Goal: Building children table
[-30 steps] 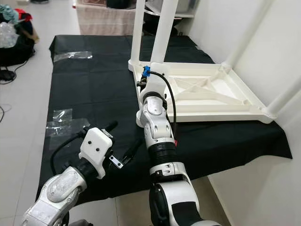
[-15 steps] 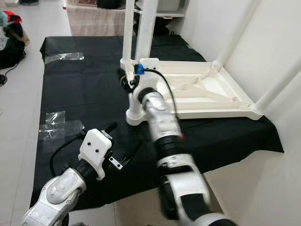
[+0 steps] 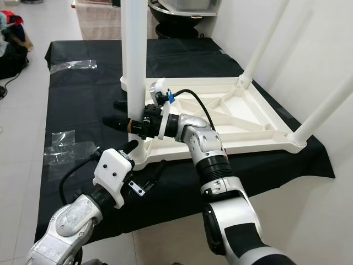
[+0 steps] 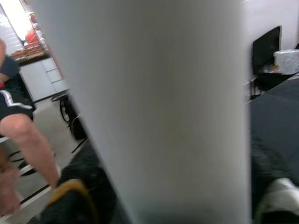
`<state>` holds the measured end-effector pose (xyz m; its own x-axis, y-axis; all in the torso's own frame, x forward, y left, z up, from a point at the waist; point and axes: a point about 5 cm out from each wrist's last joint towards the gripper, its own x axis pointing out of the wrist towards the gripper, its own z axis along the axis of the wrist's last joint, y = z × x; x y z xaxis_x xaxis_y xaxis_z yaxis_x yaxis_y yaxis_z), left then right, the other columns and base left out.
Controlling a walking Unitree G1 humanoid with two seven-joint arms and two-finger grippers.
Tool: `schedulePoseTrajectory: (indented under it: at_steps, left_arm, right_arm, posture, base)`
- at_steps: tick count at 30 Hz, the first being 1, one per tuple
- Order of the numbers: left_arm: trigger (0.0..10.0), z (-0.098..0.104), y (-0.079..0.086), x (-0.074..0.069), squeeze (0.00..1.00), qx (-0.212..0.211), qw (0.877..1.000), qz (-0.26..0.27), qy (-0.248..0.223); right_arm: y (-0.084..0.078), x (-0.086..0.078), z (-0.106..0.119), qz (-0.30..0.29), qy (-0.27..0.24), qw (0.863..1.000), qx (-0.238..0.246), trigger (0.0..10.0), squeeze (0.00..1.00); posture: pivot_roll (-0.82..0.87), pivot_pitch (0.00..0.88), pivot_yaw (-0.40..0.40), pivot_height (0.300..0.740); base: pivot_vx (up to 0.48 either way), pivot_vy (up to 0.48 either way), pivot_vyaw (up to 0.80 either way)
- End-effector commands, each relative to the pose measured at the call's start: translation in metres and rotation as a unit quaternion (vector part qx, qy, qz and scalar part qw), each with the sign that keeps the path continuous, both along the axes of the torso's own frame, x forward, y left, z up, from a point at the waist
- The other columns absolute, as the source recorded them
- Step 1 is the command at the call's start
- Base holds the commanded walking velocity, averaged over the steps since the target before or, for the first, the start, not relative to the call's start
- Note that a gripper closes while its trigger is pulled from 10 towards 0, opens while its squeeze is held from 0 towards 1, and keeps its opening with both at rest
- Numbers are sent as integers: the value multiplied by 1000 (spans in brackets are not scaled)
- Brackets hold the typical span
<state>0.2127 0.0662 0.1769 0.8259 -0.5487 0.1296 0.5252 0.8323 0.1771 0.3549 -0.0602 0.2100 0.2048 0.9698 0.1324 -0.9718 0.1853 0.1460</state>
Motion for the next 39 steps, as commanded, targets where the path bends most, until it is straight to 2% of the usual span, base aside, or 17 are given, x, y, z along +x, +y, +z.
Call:
schedulePoseTrajectory:
  at_steps: [1, 5, 7, 9, 11, 14, 17, 21, 22, 23, 29, 30, 32, 33, 36, 38, 39]
  left_arm:
    - [10000, 0, -1, -1, 0, -3, 1000, 3, 2]
    - [10000, 0, 1, -2, 0, -2, 1000, 3, 3]
    - [10000, 0, 1, -2, 0, -2, 1000, 2, 3]
    - [10000, -1, 0, -1, 0, -3, 1000, 1, 3]
    - [10000, -1, 0, -1, 0, -2, 1000, 0, 3]
    - [10000, -1, -1, -1, 0, -3, 1000, 0, 4]
    - [10000, -1, -1, -1, 0, -2, 1000, 0, 3]
    - [10000, -2, 0, -1, 0, -2, 1000, 4, 5]
    - [10000, -2, 1, -1, 0, -1, 1000, 6, 6]
    - [10000, -3, 2, -2, 0, 0, 1000, 8, 7]
    - [10000, -6, 7, -3, 0, 3, 1000, 20, 11]
    - [10000, -7, 10, -3, 0, 2, 999, 29, 14]
    - [10000, -8, 11, -3, 0, 2, 999, 32, 15]
    - [10000, -8, 12, -4, 0, 3, 999, 32, 15]
    - [10000, -9, 13, -4, 0, 4, 999, 33, 16]
    - [10000, -10, 13, -5, 0, 5, 999, 34, 18]
    - [10000, -10, 13, -5, 0, 5, 999, 34, 18]
  right_arm:
    - [4, 3, 2, -15, -9, 1000, 4, 0, 0]
    - [2, 4, 2, -28, -7, 1000, 13, 0, 0]
    - [0, 16, 2, -133, -11, 991, 5, 0, 0]
    - [-7, 32, 2, -299, 3, 954, -6, 0, 0]
    - [-10, 36, 1, -345, 12, 938, -9, 0, 0]
    - [-37, 41, -6, -572, 21, 819, -45, 0, 0]
    - [-46, 38, -8, -630, 10, 774, -57, 0, 0]
    - [-40, 29, -8, -665, 32, 745, -44, 314, 0]
    - [-33, 27, -7, -674, 37, 736, -41, 7490, 0]
    - [-28, 25, -6, -677, 37, 734, -39, 10000, 0]
    - [-18, 27, 2, -663, 10, 748, -25, 10000, 0]
    - [-18, 31, 9, -646, -12, 763, -16, 10000, 1000]
    - [-19, 33, 13, -642, -23, 766, -19, 10000, 1000]
    - [-21, 37, 15, -626, -27, 779, -24, 10000, 0]
    - [-21, 42, 18, -583, -18, 812, -23, 10000, 0]
    - [-8, 43, 2, -409, 39, 908, -77, 10000, 0]
    - [-8, 43, 2, -409, 39, 908, -77, 10000, 0]
  posture:
    - [101, 37, -132, 740]
    - [96, 39, -130, 740]
    - [92, 39, -127, 740]
    - [88, 39, -126, 740]
    - [88, 39, -126, 740]
    - [87, 40, -127, 740]
    - [87, 40, -127, 740]
    - [93, 42, -132, 740]
    - [93, 42, -134, 740]
    - [93, 43, -134, 740]
    - [92, 42, -135, 740]
    - [91, 39, -137, 740]
    - [91, 39, -137, 740]
    - [91, 38, -138, 740]
    - [90, 34, -135, 740]
    - [87, 28, -136, 740]
    - [87, 28, -136, 740]
  base:
    - [0, 0, 0]
    - [0, 0, 0]
    - [0, 0, 0]
    - [0, 0, 0]
    - [0, 0, 0]
    - [0, 0, 0]
    - [0, 0, 0]
    - [0, 0, 0]
    - [0, 0, 0]
    - [0, 0, 0]
    - [0, 0, 0]
    - [0, 0, 0]
    - [0, 0, 0]
    - [0, 0, 0]
    - [0, 0, 0]
    - [0, 0, 0]
    - [0, 0, 0]
